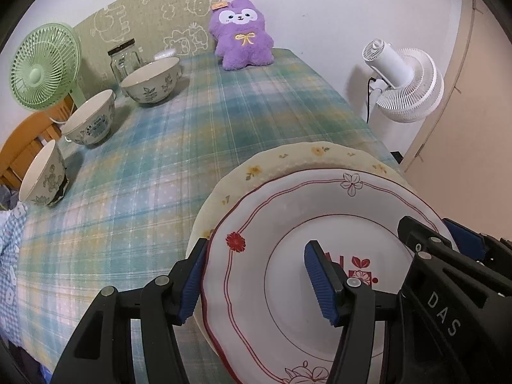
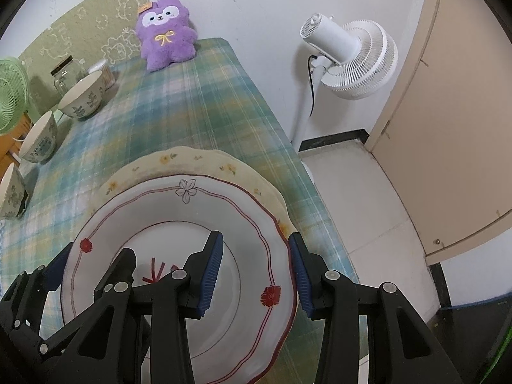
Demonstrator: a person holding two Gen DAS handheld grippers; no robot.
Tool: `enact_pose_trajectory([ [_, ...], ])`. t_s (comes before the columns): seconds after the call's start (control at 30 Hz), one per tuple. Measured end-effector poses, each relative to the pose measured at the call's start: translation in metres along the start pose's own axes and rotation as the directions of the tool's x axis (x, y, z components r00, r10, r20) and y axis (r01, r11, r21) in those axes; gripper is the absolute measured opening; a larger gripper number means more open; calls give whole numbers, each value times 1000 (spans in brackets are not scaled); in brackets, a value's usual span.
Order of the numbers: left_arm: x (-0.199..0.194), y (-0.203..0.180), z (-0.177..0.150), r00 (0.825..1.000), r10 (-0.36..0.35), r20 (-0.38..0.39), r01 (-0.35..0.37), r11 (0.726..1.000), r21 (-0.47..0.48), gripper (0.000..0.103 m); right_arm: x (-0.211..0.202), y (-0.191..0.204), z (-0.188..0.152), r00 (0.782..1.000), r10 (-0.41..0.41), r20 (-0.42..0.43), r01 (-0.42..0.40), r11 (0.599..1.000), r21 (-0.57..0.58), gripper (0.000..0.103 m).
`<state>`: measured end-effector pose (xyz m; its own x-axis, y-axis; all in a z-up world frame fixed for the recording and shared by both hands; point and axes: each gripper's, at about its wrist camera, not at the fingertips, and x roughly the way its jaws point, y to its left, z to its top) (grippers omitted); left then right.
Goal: Organize plates and bowls
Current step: 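Carry the plate stack beside the white fan, lower it, open both grippers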
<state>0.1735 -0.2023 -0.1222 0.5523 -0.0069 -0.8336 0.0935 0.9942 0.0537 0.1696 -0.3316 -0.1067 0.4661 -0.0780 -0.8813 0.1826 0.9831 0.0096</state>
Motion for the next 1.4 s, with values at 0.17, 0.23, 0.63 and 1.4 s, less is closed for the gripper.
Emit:
enact_pose_trajectory([
  [0.17,1,-1,-3,1000,18,21,-18,1000,1,60,3,-1,-3,1000,-3,-5,4,1000,17,46],
  [0.23,1,-1,-2,999,26,25,-26,1000,-1,61,3,0,-3,1000,-9,-1,9,1000,16,46],
  [0.63,5,-4,-5,995,57,81,-57,998,-4,67,9,10,-1,998,-46,41,46,999,-20,46],
  [1.4,-41,43,34,998,3,55,4,993,-117,86,-30,37,49,990,141,25,-135,978,-159,64],
])
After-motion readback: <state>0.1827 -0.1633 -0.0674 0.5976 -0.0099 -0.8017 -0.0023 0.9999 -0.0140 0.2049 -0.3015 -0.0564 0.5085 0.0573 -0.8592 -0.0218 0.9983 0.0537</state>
